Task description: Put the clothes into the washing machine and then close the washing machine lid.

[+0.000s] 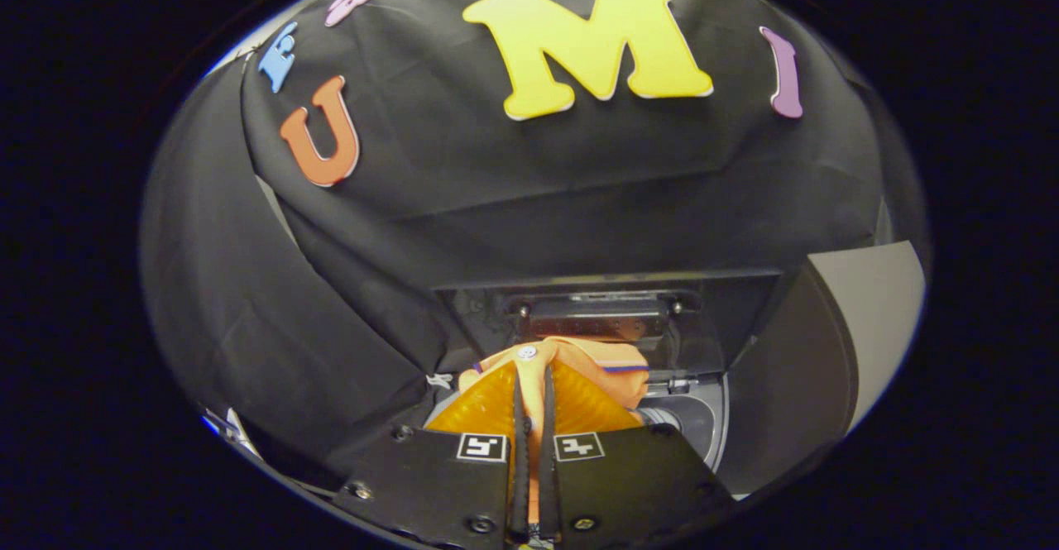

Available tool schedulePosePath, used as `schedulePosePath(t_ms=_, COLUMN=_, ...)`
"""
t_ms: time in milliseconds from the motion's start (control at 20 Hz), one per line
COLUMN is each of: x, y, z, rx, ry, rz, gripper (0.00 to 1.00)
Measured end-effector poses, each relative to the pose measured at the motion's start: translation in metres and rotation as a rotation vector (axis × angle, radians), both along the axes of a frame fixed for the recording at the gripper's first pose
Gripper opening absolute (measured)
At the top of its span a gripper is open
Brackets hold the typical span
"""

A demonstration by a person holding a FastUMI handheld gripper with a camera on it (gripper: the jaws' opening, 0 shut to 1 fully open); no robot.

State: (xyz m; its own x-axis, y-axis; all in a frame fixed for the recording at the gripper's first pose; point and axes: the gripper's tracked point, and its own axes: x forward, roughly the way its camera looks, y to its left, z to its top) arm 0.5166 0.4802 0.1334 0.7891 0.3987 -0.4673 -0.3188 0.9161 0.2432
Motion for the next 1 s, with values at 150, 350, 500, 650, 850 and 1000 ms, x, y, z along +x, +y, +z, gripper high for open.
schedulePosePath(t_ms=150, x=0.022, y=0.002, z=-0.037, rx=-0.033, ry=0.077, rz=-0.020, gripper=0.08)
schedulePosePath(t_ms=350, x=0.029, y=-0.001, z=-0.093, rx=-0.063, ry=0.184, rz=-0.037, gripper=0.08)
schedulePosePath(t_ms=500, x=0.024, y=0.001, z=-0.122, rx=-0.073, ry=0.274, rz=-0.051, gripper=0.08)
schedulePosePath(t_ms=650, x=0.020, y=0.001, z=-0.138, rx=-0.094, ry=0.331, rz=-0.054, gripper=0.08)
schedulePosePath(t_ms=850, x=0.015, y=0.000, z=-0.155, rx=-0.127, ry=0.366, rz=-0.070, gripper=0.08)
schedulePosePath(t_ms=1000, x=0.009, y=-0.001, z=-0.163, rx=-0.130, ry=0.405, rz=-0.083, gripper=0.08)
